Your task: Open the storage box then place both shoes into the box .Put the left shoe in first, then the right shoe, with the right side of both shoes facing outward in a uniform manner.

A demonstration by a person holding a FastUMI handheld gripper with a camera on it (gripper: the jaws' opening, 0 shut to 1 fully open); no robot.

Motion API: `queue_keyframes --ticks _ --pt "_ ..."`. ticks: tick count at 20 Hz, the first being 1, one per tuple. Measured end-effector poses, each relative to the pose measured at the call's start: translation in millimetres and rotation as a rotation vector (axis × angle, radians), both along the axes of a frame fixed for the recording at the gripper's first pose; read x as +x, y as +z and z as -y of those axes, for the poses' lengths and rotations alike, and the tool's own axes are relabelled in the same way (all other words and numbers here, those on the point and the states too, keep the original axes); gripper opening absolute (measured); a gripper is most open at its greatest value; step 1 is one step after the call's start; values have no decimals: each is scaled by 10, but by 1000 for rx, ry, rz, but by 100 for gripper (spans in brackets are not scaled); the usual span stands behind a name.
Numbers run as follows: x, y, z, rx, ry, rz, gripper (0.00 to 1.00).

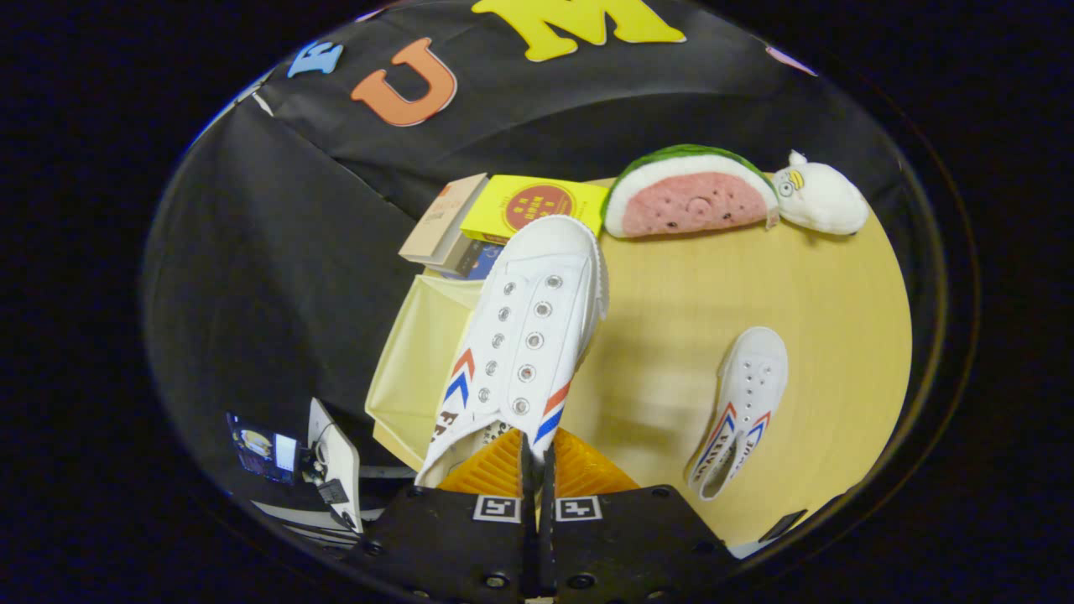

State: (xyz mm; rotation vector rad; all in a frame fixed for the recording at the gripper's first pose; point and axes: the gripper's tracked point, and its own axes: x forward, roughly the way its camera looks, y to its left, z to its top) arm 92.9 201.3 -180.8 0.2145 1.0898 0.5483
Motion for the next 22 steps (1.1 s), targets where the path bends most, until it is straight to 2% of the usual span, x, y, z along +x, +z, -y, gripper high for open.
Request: queue_keyframes --ticks 5,9,14,18,22 --pt "8 77 -855 -26 71 28 0" --pt "35 -167 -1494 -51 58 -14 0" --pt "-5 -614 -2017 -119 -25 -79 0" --pt "14 -836 -2203 -98 -164 -159 0" --pt "142 -1093 -2253 -172 -213 -166 0"
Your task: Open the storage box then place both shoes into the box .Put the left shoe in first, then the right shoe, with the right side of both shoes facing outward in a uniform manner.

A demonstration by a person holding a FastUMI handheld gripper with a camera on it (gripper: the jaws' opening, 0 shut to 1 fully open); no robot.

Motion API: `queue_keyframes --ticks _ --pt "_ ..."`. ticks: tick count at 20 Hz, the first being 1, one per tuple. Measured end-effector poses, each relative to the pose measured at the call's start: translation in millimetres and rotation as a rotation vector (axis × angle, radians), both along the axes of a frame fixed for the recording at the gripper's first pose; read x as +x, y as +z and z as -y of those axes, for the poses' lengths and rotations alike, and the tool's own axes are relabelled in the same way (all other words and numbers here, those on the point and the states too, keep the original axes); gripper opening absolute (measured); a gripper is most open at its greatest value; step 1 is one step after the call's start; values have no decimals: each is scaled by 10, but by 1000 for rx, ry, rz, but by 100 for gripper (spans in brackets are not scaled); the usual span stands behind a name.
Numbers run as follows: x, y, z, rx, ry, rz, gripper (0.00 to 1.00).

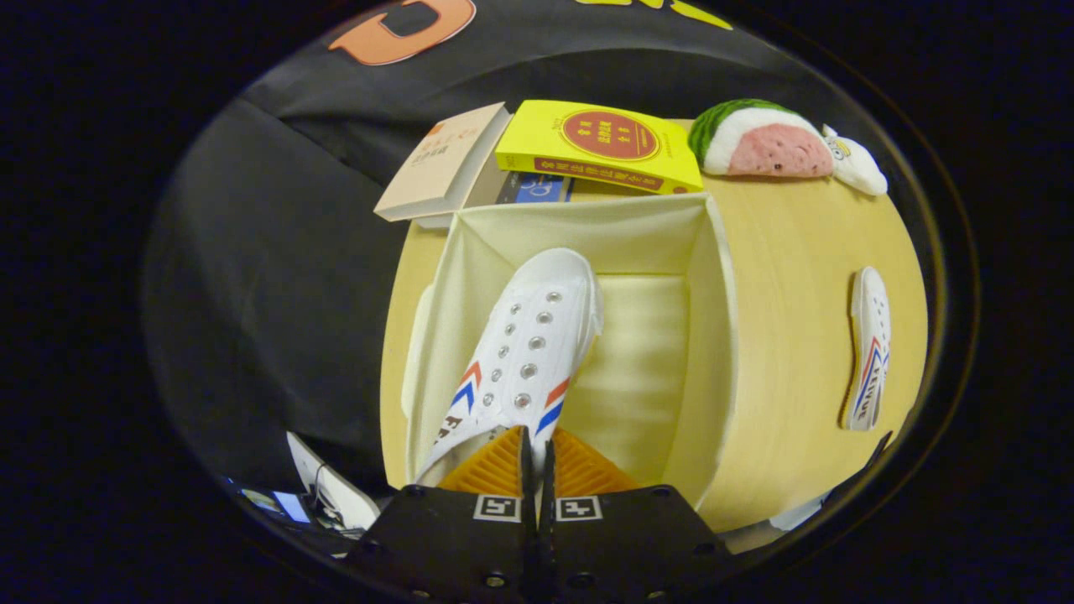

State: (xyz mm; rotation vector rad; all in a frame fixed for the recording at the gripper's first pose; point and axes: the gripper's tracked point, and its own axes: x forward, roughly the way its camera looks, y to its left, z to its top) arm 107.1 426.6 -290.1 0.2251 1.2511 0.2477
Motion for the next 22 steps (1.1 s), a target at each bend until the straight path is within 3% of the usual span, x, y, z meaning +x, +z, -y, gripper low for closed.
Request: queue_keyframes --ticks 5,10,16,18,19,21,22 --pt "74 -364 -70 -92 19 8 0" --pt "68 -572 -169 -79 7 -65 1" --pt "17 -631 -226 -112 119 -104 10" --pt "-15 -528 -251 -100 196 -115 24" --pt "-37 -447 -220 -107 215 -118 44" --pt "-101 -258 -165 -104 244 -119 72" --pt "-87 -173 -149 -100 275 -89 81"
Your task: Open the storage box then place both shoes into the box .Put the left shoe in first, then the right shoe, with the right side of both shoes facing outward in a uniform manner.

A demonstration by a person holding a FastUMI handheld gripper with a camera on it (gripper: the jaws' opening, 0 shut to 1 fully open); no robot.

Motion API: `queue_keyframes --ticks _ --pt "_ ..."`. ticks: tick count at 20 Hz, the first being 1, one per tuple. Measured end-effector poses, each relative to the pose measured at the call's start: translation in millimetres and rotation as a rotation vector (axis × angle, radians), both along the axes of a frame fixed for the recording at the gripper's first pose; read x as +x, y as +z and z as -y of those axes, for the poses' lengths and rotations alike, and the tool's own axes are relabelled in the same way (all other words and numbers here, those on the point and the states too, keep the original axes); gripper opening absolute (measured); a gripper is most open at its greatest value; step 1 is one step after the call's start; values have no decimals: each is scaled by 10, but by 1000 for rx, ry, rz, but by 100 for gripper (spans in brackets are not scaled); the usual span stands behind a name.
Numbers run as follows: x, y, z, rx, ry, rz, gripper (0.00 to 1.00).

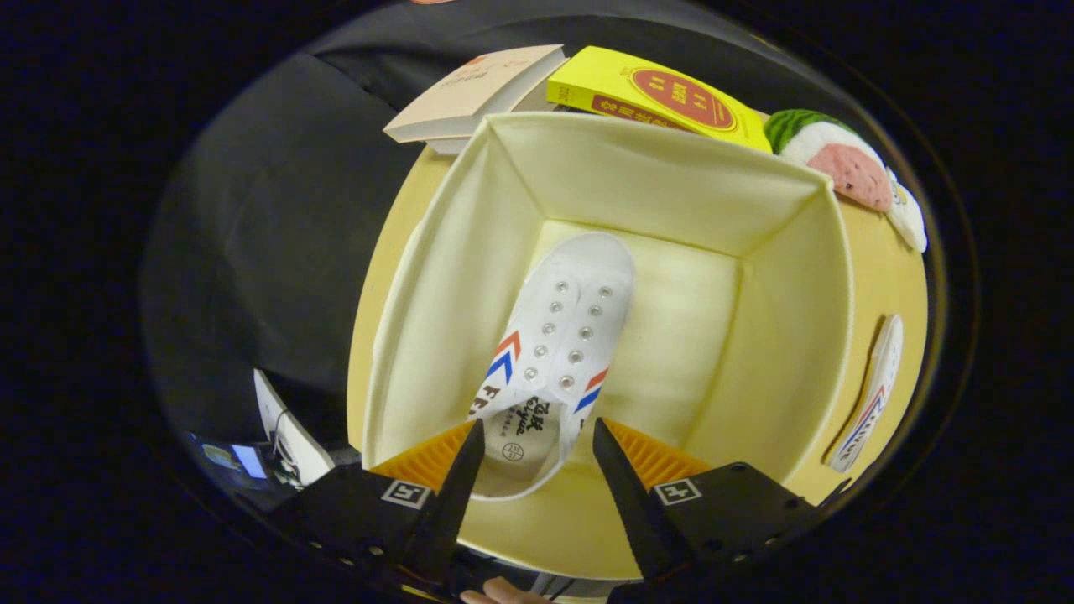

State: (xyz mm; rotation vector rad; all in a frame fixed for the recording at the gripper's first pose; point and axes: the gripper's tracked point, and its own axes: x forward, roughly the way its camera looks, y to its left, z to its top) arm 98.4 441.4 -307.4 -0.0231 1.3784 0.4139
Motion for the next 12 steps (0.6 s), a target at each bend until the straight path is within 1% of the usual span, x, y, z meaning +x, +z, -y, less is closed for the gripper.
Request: queue_keyframes --ticks 2,3,5,9,12 --pt "-27 266 122 13 74 57 93" --pt "-85 371 159 32 109 67 95" --pt "-167 669 349 78 136 83 97" --pt "-73 1076 1079 109 110 158 96" --pt "14 1148 1771 113 48 190 96"
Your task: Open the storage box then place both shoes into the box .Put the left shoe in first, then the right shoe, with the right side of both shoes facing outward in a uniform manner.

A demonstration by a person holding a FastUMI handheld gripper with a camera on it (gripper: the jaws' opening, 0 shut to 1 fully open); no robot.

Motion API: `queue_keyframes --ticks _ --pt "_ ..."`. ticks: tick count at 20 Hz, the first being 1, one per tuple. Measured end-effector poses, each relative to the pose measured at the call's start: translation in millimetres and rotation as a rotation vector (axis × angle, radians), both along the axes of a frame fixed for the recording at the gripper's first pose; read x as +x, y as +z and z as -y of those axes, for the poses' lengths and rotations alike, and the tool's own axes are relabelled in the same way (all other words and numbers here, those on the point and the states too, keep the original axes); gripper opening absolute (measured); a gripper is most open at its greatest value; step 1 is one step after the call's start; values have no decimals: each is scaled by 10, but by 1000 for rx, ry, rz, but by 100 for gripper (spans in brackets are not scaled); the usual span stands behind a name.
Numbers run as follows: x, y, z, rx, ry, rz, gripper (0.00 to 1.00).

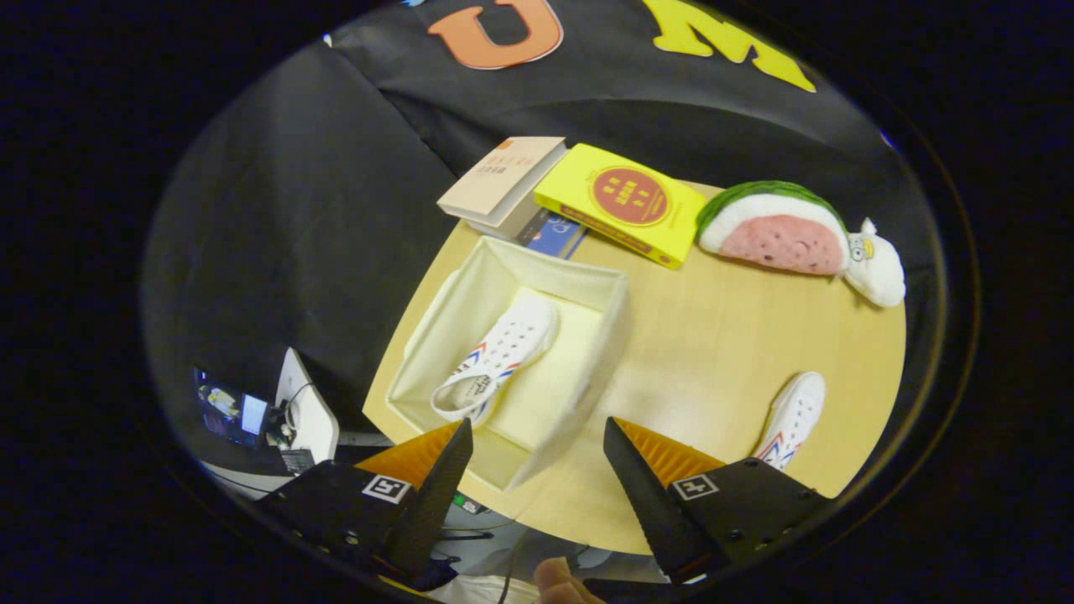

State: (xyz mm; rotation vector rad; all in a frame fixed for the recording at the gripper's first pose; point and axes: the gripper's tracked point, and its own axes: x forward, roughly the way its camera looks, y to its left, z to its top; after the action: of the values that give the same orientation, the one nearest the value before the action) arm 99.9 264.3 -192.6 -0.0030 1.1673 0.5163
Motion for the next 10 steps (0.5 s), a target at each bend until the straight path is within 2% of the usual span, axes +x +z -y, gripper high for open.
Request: queue_keyframes --ticks 3,10 --pt "80 -113 708 13 -98 -20 96" --pt "270 -840 2135 -109 -266 -41 96"
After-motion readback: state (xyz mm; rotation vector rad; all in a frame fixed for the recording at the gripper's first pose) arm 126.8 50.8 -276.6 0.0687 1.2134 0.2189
